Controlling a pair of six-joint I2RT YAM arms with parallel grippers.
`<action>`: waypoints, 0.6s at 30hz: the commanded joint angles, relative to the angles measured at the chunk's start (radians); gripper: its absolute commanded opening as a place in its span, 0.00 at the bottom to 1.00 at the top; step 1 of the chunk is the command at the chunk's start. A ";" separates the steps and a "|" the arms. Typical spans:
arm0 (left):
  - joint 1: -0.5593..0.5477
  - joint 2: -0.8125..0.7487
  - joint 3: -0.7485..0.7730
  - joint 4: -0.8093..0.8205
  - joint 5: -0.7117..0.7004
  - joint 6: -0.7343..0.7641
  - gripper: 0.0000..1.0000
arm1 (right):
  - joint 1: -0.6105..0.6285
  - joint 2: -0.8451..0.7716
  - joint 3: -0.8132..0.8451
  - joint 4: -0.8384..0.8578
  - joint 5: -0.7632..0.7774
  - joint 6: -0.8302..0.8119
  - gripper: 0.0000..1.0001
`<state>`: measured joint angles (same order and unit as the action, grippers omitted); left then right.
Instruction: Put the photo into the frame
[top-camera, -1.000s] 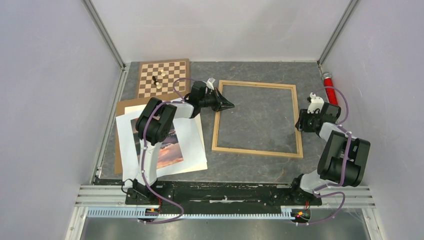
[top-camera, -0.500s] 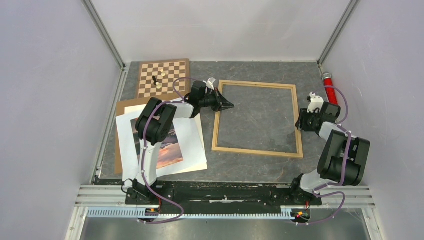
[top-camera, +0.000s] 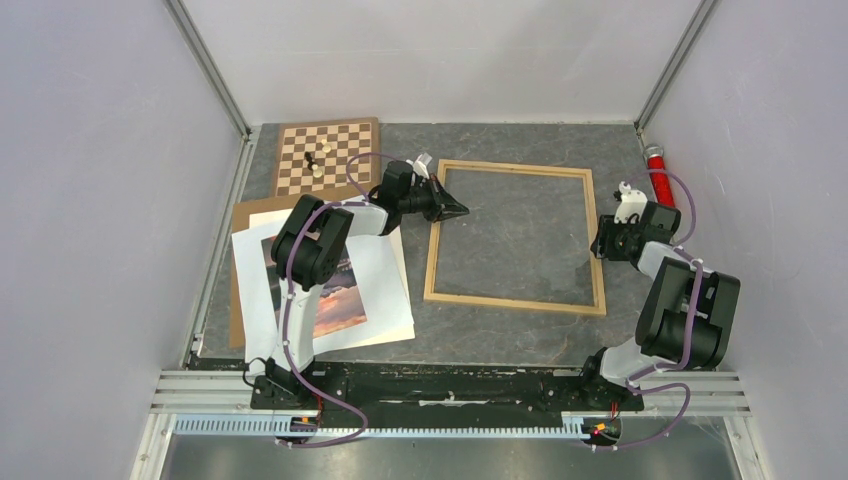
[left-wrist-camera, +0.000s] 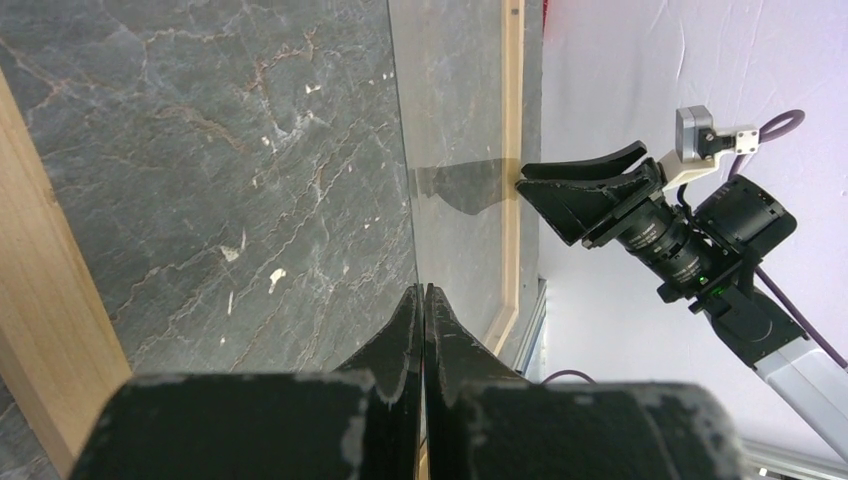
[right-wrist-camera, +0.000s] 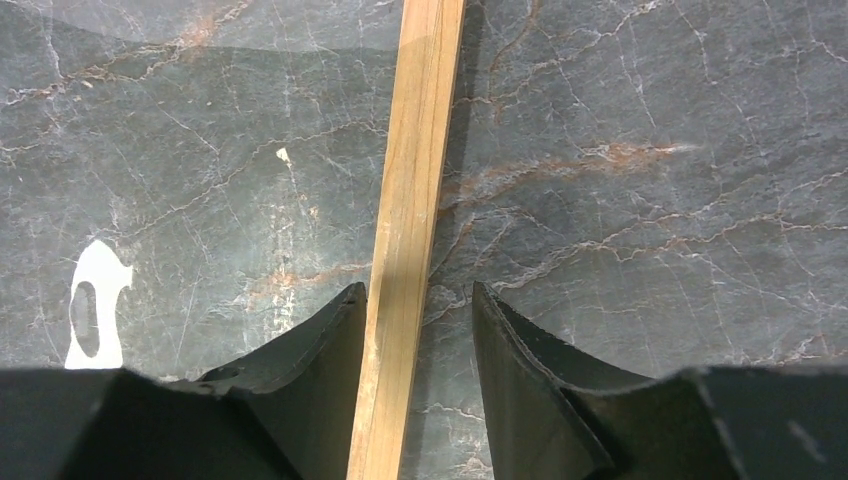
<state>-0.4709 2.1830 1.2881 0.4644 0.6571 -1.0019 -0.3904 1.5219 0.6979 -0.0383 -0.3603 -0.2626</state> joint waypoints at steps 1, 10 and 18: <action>0.003 -0.064 0.054 0.043 -0.001 0.052 0.02 | 0.004 0.014 0.038 0.030 0.026 -0.004 0.46; 0.003 -0.066 0.056 0.049 -0.002 0.058 0.02 | 0.014 0.030 0.058 0.030 0.026 -0.003 0.46; 0.003 -0.064 0.038 0.109 0.019 0.065 0.02 | 0.016 0.027 0.061 0.030 0.020 -0.003 0.46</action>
<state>-0.4713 2.1830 1.3090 0.4728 0.6617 -0.9997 -0.3767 1.5444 0.7235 -0.0380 -0.3496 -0.2626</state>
